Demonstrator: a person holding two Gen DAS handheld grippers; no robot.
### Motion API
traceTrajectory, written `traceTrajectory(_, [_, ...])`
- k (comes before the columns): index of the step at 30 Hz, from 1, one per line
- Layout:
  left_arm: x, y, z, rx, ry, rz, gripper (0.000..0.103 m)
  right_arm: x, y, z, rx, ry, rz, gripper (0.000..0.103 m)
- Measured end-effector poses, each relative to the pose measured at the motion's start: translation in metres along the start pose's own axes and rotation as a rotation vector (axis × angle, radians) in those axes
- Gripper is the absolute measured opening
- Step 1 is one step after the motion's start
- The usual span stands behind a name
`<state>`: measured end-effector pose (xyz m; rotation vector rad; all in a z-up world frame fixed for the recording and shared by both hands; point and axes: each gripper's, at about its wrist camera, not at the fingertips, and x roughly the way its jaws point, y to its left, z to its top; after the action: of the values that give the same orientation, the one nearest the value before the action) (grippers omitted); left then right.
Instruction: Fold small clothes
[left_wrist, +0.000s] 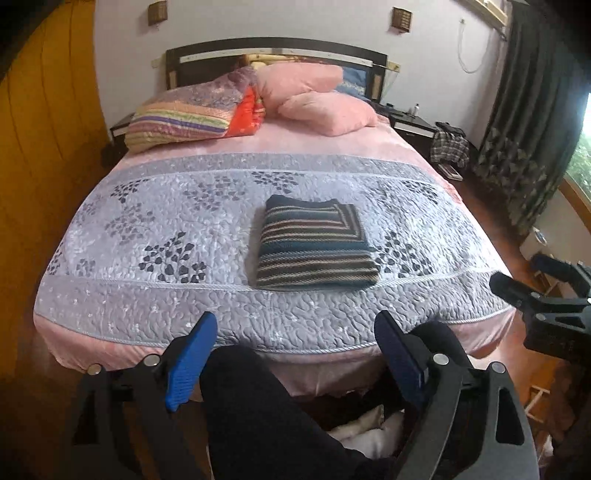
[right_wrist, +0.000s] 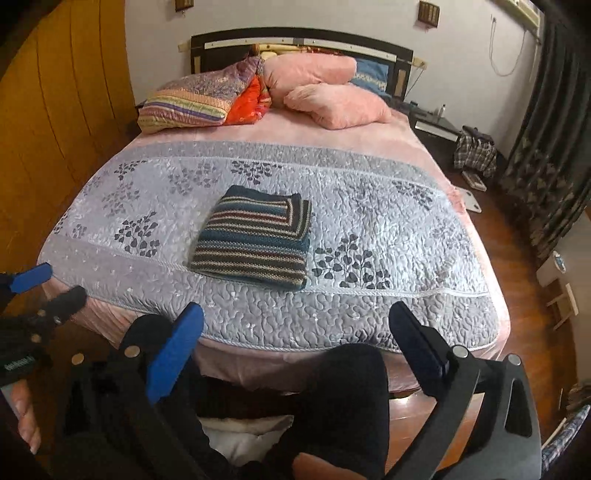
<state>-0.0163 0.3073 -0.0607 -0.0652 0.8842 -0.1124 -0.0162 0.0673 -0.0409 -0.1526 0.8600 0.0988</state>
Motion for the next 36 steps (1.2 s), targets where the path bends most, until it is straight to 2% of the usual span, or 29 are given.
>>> traceTrajectory(4, [-0.001,-0.003,-0.002,-0.005,0.007,-0.015,0.087,-0.009,0.003,-0.002,-0.010,-0.024,-0.017,0.100])
traceTrajectory(13, [-0.004,-0.001,-0.002,-0.014,-0.003,-0.013,0.087,-0.007,0.006,-0.002,-0.013,-0.018,-0.017,0.100])
traceTrajectory(36, [-0.009,-0.001,0.001,-0.018,-0.005,0.027,0.087,-0.003,0.012,0.004,-0.024,-0.016,0.007,0.100])
